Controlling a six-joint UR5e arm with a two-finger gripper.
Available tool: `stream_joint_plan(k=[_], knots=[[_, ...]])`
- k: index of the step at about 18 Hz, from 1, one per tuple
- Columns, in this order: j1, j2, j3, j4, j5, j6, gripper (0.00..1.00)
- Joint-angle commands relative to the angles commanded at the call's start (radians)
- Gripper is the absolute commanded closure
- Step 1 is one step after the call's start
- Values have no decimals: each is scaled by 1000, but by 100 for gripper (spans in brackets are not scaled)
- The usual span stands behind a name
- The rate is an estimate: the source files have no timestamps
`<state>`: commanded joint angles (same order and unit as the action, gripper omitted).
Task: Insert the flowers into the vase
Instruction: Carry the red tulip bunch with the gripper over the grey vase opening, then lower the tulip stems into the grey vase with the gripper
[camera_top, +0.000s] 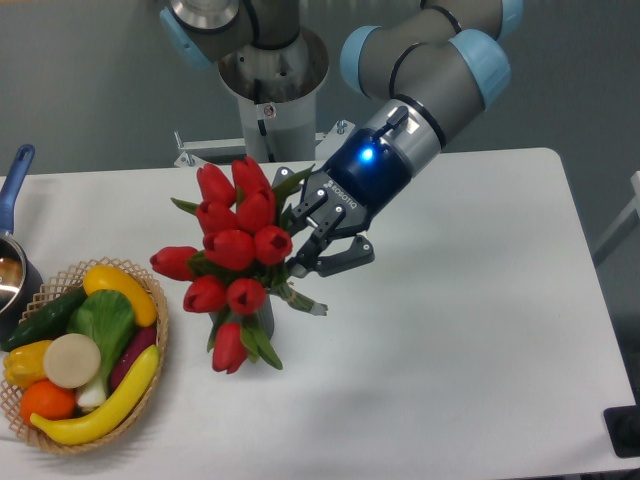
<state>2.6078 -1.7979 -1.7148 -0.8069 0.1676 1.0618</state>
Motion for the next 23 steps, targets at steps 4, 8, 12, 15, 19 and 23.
stream_joint_plan(k=[4,8,12,15,19,23], knots=[[-5,32,-43,0,-25,-11,66],[-15,63,-95,2,-45,-5,66],[-15,77,-143,2,-46,3,66],[-15,83,-175,2,-57,3,66],[-17,87,-198,2,-97,6,66],[-18,87,-198,3,-97,6,66]])
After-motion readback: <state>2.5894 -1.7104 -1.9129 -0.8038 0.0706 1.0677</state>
